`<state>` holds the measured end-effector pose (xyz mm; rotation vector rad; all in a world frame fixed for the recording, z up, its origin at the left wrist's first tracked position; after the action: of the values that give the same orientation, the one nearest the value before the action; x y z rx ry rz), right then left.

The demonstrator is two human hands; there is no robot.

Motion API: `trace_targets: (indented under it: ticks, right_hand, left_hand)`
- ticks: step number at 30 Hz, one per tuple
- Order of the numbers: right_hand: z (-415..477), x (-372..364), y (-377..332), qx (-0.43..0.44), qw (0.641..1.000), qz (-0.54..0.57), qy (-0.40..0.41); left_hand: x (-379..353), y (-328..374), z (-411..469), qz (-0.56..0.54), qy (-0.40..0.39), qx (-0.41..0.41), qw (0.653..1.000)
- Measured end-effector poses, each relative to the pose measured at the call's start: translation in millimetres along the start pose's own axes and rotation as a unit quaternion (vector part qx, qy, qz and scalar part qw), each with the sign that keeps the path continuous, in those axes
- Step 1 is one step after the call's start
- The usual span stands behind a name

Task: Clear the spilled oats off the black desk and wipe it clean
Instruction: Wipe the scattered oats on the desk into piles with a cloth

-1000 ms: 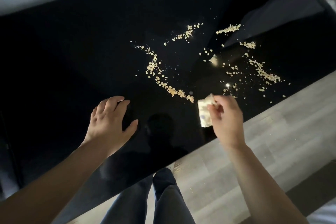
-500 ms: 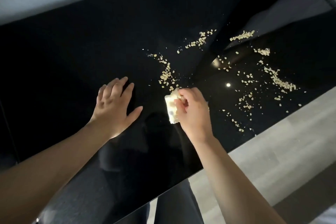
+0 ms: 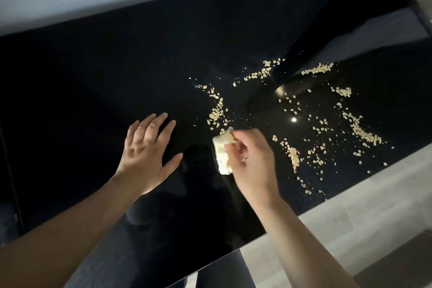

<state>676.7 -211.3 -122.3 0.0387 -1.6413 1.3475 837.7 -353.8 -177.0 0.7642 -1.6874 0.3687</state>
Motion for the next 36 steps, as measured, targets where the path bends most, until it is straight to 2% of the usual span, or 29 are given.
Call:
trace_targets:
  ticks: [4,8,15,18,23,26,28,36]
  right_hand:
    - [19,-36,-15,0.002,1.000,0.010,0.009]
    - [30,-46,-3,-0.009,1.000,-0.014,-0.015]
    - [44,24,58,-0.071,0.990,-0.078,0.092]
    - [38,45,57,-0.059,0.990,-0.066,0.110]
    - [0,22,24,-0.041,0.999,0.002,0.030]
    - [-27,-5,16,-0.037,0.999,0.013,-0.020]
    - [-32,-12,20,-0.039,0.999,0.002,-0.026]
    - [7,42,65,-0.075,0.992,-0.065,0.078]
  left_hand:
    - [1,-3,1,-0.008,-0.003,-0.004,1.000]
    - [2,-3,0,-0.011,0.005,-0.008,1.000]
    - [0,-1,0,-0.011,0.010,-0.007,1.000]
    - [0,0,0,-0.007,0.013,-0.006,1.000]
    - [-2,0,1,-0.005,0.013,-0.009,1.000]
    - [-2,-1,1,0.002,0.010,-0.010,1.000]
    - [-3,-1,1,0.006,0.009,-0.010,1.000]
    - [-4,-1,1,0.011,0.010,-0.008,1.000]
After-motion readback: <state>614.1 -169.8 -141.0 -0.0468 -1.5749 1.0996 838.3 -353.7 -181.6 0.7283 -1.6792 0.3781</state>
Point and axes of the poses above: each hand's wrist, its own z-axis towards the middle knuckle, its own x-axis out of the back of the hand, y = z × x, the point moved 7 cm from there along z, towards the middle knuckle, and after that the axes turned 1 degree about x, right-handed, at the moved point
